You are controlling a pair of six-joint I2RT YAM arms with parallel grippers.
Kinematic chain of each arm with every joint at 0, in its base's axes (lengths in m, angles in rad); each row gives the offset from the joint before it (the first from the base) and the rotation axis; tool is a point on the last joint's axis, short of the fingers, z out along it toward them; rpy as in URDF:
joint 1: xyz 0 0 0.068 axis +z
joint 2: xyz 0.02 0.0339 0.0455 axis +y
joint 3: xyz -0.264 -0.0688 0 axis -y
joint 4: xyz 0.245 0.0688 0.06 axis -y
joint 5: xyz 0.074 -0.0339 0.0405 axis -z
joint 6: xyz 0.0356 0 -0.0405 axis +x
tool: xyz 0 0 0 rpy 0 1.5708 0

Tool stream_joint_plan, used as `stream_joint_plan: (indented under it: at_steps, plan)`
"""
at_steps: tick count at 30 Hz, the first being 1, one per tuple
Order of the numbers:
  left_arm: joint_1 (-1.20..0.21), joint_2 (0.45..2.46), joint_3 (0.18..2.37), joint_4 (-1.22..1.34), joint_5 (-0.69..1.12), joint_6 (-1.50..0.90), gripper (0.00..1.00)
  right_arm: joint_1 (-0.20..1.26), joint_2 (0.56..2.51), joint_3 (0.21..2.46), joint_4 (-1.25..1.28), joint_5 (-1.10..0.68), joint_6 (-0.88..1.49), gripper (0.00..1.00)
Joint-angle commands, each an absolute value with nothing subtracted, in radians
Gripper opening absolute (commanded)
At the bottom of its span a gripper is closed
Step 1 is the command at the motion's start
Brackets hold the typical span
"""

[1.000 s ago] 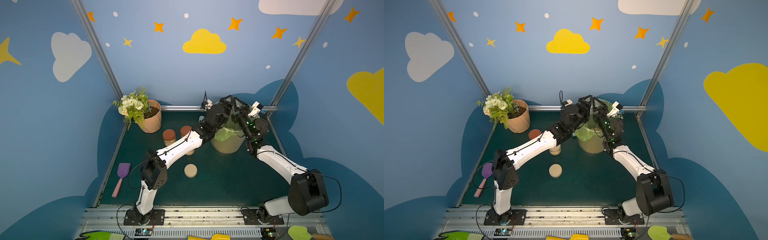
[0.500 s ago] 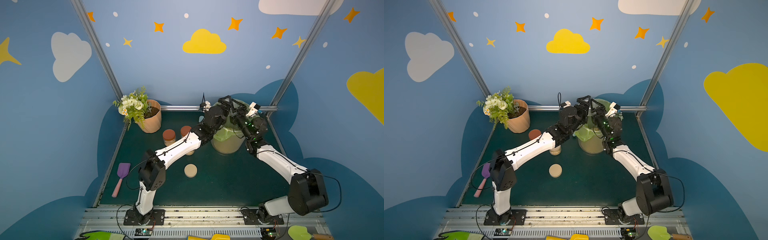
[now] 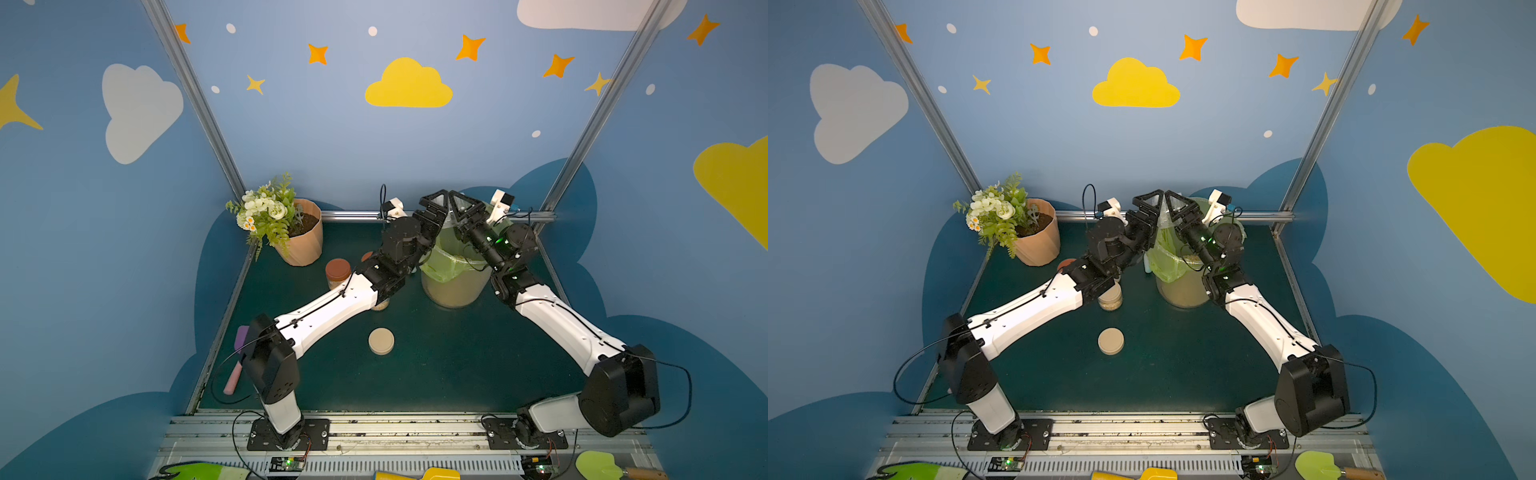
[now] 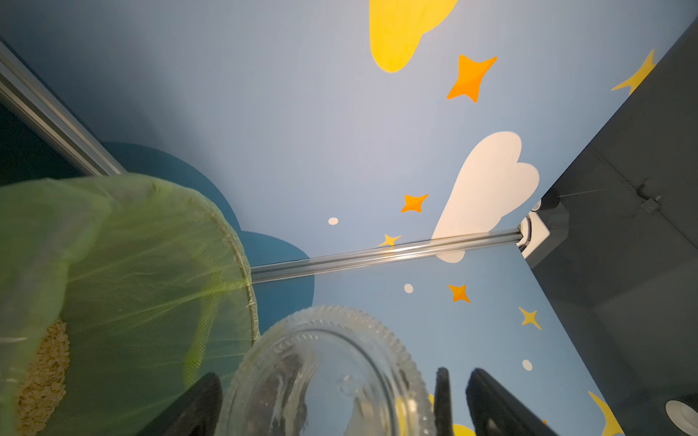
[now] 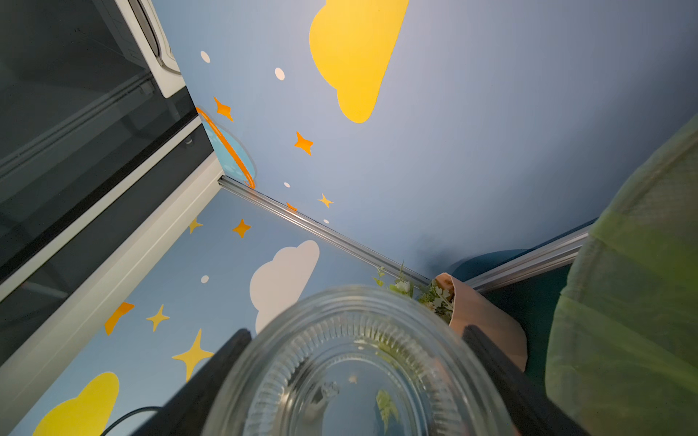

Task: Empty expired oatmeal from jars
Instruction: Place the jar at the center of the board.

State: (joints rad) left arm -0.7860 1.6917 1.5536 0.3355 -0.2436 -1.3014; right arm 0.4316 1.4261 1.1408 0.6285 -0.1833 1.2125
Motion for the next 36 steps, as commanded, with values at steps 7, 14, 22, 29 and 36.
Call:
stream_joint_plan:
  at_steps: [7, 14, 22, 29, 36]
  plan:
    - [-0.687, 1.429, 1.271, 0.335, -0.281, -1.151, 1.00, 0.520, 1.423, 1.229, 0.502, -0.247, 1.048, 0.16]
    - [-0.623, 1.149, 1.069, 0.145, -0.302, -0.996, 1.00, 0.653, 1.450, 1.302, 0.307, -0.225, 0.822, 0.19]
    - [-0.599, 0.800, 0.781, -0.100, -0.493, -0.912, 1.00, 0.843, 1.547, 1.340, 0.114, -0.137, 0.555, 0.18]
    - [-0.589, 0.564, 0.590, -0.282, -0.582, -0.913, 1.00, 1.026, 1.692, 1.356, 0.083, 0.053, 0.316, 0.19]
    - [-0.589, 0.383, 0.430, -0.388, -0.595, -0.941, 1.00, 1.099, 1.853, 1.354, 0.154, 0.123, 0.231, 0.20]
